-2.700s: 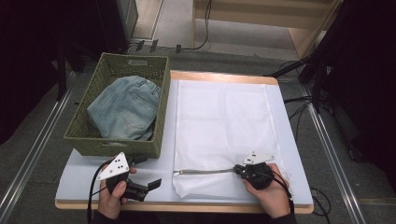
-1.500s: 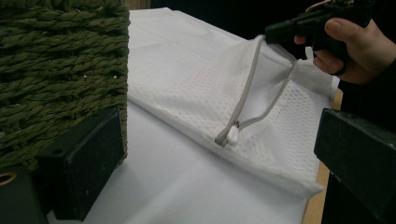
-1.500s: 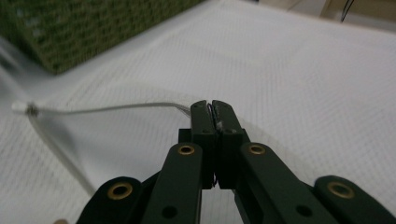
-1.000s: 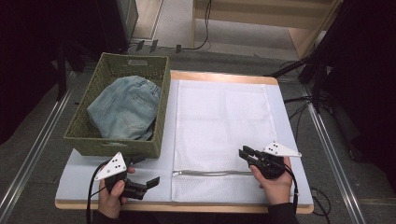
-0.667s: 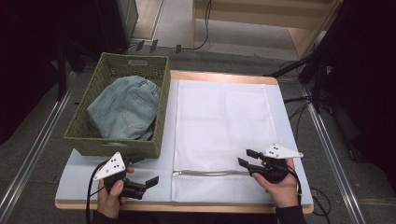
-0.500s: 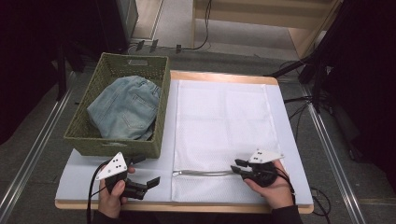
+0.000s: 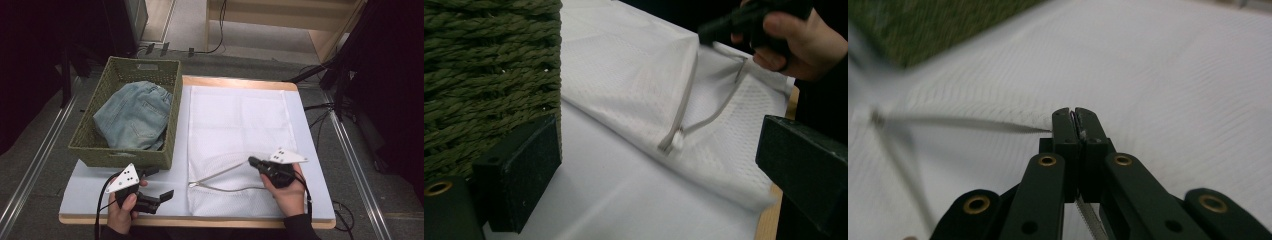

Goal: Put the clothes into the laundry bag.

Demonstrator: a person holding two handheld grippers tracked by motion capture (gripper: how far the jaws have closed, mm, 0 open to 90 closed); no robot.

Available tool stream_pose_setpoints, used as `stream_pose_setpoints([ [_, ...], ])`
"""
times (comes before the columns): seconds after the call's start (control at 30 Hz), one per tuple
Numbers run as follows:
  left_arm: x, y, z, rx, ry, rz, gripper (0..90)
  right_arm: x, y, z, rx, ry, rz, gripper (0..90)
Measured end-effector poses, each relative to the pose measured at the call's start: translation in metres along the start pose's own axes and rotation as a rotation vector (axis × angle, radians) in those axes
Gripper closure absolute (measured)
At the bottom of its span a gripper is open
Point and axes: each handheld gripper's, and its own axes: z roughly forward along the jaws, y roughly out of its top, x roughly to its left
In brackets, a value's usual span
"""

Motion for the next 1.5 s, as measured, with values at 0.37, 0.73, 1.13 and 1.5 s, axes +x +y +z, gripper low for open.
stream_pose_setpoints([
  [0.37, -0.001, -0.001, 0.002, 0.01, 0.001, -0.001, 4.4, -0.014, -0.02, 0.034, 0.184, -0.056, 0.019, 75.4],
  [0.73, 0.001, -0.001, 0.0, 0.005, 0.004, -0.01, 4.4, -0.009, -0.021, 0.025, 0.274, 0.055, -0.146, 37.6],
  [1.13, 0.0, -0.001, 0.0, 0.01, 0.003, -0.012, 4.5, -0.012, -0.01, 0.021, 0.39, -0.066, -0.103, 53.3],
  [1.5, -0.005, -0.001, 0.005, 0.024, 0.0, 0.004, 4.5, -0.004, 0.004, 0.03, 0.481, -0.111, -0.031, 90.0],
])
